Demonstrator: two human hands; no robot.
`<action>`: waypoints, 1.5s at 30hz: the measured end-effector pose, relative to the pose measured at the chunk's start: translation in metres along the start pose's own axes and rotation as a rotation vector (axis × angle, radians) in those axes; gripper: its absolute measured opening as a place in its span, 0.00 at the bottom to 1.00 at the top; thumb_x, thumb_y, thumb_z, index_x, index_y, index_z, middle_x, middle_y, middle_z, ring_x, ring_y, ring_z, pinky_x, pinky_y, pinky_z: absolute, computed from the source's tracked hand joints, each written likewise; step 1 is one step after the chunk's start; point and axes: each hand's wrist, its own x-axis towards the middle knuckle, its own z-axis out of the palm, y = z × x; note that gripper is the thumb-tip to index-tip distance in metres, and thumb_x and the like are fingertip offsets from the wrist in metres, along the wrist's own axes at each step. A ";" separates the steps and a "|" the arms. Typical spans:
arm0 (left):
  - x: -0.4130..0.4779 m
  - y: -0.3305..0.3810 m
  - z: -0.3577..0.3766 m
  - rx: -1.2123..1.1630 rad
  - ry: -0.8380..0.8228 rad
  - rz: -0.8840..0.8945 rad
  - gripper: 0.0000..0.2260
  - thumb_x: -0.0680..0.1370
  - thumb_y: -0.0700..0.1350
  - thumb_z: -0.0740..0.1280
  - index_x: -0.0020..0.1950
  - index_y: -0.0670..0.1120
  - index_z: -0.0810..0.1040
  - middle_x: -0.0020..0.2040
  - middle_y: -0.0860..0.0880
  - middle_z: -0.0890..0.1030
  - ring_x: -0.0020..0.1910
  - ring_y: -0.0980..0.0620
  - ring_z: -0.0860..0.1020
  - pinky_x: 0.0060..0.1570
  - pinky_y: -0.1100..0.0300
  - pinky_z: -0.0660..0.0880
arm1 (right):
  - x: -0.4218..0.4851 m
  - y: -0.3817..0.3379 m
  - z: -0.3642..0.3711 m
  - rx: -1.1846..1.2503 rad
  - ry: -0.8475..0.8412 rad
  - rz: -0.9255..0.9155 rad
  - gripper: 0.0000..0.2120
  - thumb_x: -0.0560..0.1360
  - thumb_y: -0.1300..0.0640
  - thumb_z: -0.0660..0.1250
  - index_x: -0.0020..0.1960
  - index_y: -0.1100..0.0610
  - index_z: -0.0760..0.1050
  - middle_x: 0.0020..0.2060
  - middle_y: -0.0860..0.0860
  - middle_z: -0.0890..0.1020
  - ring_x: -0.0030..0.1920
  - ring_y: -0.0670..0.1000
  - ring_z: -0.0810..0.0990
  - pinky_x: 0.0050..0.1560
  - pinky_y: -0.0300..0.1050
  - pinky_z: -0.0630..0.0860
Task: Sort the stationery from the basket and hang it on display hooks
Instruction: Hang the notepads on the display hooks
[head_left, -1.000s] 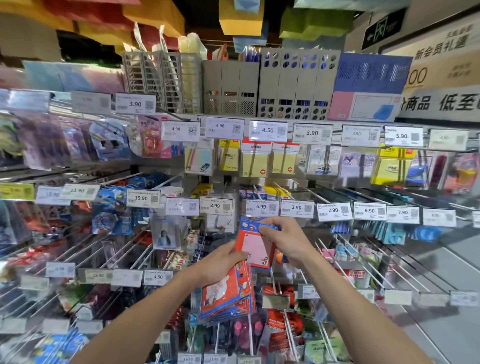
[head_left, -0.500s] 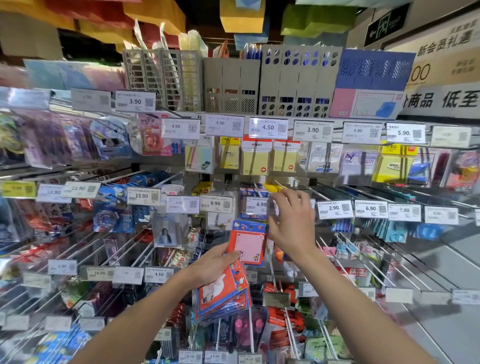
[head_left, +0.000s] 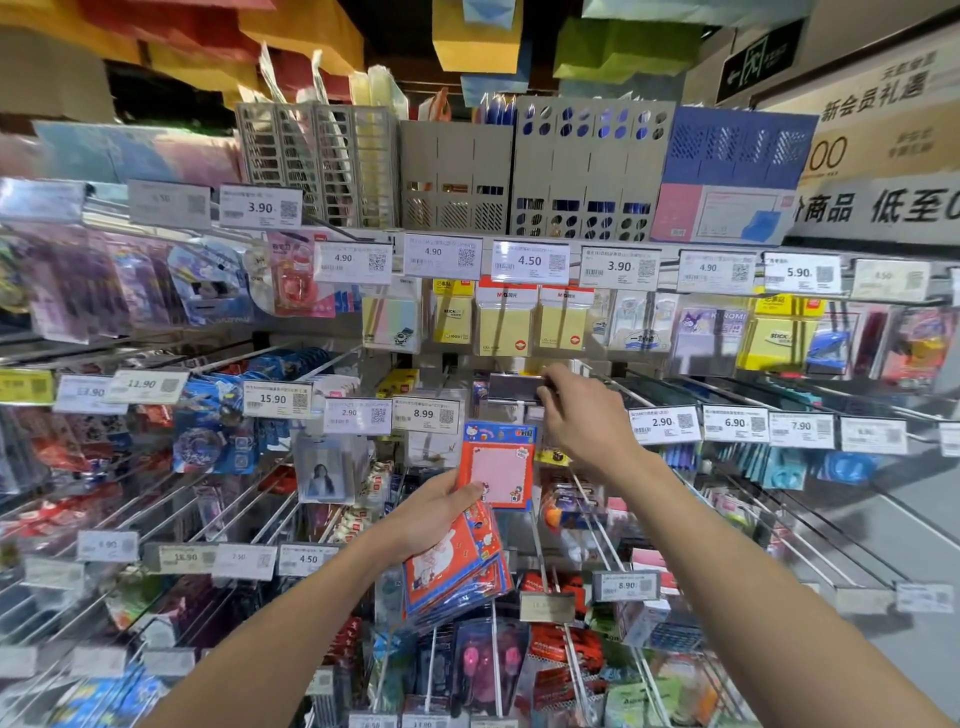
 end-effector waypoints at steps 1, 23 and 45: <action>0.002 0.001 0.000 -0.006 0.008 0.005 0.09 0.87 0.56 0.57 0.66 0.60 0.71 0.50 0.43 0.86 0.42 0.48 0.87 0.46 0.55 0.83 | 0.001 0.000 0.001 0.008 -0.010 0.014 0.09 0.84 0.52 0.58 0.60 0.53 0.72 0.48 0.54 0.85 0.48 0.61 0.82 0.46 0.55 0.75; 0.039 0.003 0.008 -0.162 0.055 -0.047 0.10 0.87 0.52 0.60 0.65 0.51 0.74 0.49 0.40 0.86 0.41 0.46 0.86 0.47 0.54 0.83 | 0.005 0.004 0.004 0.068 -0.051 0.036 0.06 0.84 0.50 0.58 0.58 0.51 0.71 0.48 0.51 0.83 0.49 0.59 0.81 0.48 0.55 0.73; 0.071 -0.022 0.012 0.010 0.181 -0.268 0.25 0.85 0.62 0.54 0.34 0.48 0.70 0.28 0.48 0.76 0.24 0.49 0.77 0.36 0.58 0.75 | -0.006 0.015 0.016 0.111 0.064 -0.015 0.12 0.81 0.50 0.62 0.63 0.49 0.77 0.53 0.52 0.80 0.58 0.58 0.75 0.51 0.53 0.73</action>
